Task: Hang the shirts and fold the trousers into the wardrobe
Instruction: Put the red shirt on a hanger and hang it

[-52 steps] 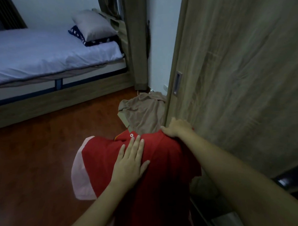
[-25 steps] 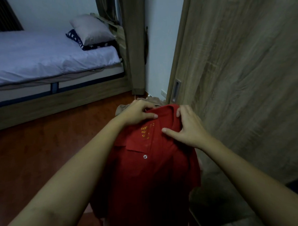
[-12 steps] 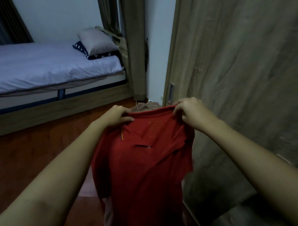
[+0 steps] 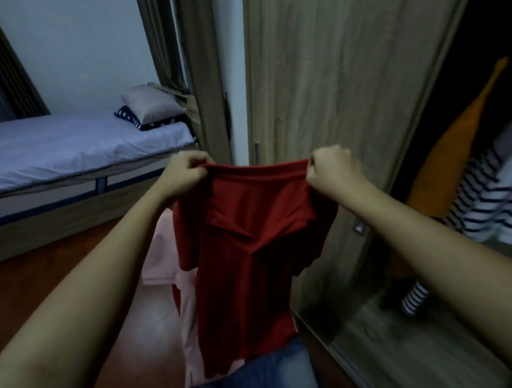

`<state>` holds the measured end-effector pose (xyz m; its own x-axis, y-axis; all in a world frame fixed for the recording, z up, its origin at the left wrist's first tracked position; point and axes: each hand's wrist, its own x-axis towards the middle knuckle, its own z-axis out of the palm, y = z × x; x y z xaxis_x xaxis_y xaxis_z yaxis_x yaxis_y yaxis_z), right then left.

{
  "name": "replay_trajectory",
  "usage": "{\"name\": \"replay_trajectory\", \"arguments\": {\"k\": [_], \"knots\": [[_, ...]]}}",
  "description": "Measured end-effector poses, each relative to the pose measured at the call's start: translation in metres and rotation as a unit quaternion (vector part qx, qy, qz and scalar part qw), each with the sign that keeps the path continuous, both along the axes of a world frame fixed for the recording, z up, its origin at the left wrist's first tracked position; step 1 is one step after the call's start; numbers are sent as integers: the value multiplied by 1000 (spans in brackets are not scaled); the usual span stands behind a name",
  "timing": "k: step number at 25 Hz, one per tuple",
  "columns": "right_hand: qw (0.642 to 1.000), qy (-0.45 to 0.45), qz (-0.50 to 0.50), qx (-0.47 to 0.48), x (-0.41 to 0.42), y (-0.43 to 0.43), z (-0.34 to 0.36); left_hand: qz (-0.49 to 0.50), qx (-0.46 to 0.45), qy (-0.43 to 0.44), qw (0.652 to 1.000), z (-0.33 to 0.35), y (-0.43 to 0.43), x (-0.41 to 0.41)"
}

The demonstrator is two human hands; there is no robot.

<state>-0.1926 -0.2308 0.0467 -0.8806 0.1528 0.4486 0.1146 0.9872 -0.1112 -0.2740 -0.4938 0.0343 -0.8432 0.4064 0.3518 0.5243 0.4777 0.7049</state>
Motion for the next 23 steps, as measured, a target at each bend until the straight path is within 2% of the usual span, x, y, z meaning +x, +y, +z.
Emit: {"name": "replay_trajectory", "arguments": {"k": [3,5,6,9,13,15,18,23], "knots": [[993,114,-26,24,72,20,54,-12,104,60,993,56,27,45],[980,200,14,12,110,41,81,6,178,105,979,83,50,65],[975,219,28,-2,130,54,90,6,183,133,974,91,66,76],[983,182,8,-9,180,88,85,-21,104,177,978,90,114,110],[973,223,16,-63,256,130,76,-76,124,195,970,85,180,142],[975,213,-5,-61,290,154,76,-107,109,214,965,84,214,158],[983,174,-42,-44,327,192,77,-148,106,195,964,80,261,182],[971,215,-92,-49,360,226,84,-185,60,171,966,82,320,202]]}}
